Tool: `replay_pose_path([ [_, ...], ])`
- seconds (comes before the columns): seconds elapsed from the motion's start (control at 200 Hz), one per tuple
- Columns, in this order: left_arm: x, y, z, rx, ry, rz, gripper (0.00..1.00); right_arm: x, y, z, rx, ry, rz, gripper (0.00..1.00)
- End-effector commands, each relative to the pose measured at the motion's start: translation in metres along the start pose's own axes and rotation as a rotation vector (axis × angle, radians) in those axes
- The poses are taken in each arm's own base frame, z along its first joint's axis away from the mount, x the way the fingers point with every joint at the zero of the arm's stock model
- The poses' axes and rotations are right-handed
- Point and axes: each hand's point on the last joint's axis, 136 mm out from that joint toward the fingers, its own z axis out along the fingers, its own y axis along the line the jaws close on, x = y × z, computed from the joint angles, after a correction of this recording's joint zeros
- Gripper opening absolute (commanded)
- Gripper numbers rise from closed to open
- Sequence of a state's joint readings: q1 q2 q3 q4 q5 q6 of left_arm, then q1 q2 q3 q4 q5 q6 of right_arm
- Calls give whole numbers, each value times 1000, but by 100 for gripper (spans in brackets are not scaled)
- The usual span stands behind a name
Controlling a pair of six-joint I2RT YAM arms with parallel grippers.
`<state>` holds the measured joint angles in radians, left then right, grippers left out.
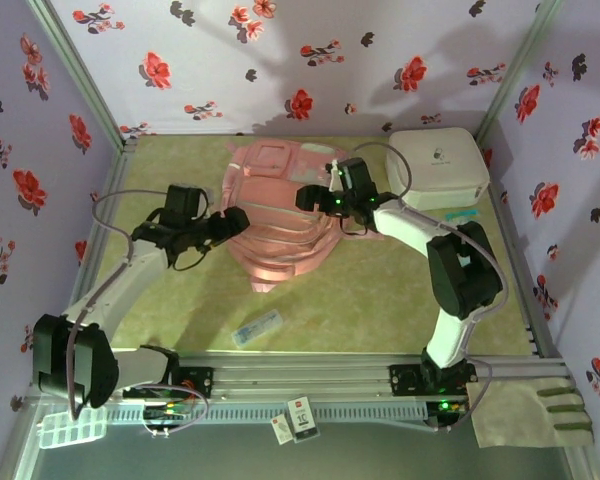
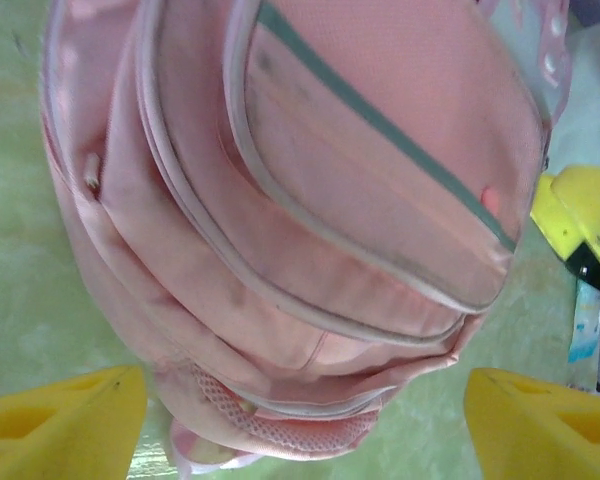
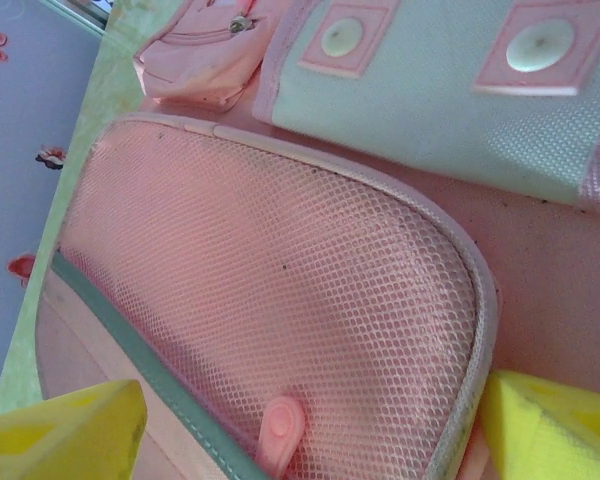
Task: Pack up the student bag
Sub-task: Unzip the student bag at the top-center of the table.
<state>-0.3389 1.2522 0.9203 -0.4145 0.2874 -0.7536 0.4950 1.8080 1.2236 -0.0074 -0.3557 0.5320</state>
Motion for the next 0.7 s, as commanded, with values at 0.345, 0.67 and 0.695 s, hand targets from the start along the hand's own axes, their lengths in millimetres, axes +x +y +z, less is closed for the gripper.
replay_pose_path([
  [0.345, 24, -28, 28, 91, 1, 6, 88, 4, -6, 19, 16, 99, -82, 87],
  [0.67, 11, -44, 35, 102, -17, 49, 90, 55, 16, -22, -120, 205, -80, 87],
  [0.695, 9, -45, 35, 97, -20, 56, 91, 59, 19, -25, -132, 206, -78, 87],
])
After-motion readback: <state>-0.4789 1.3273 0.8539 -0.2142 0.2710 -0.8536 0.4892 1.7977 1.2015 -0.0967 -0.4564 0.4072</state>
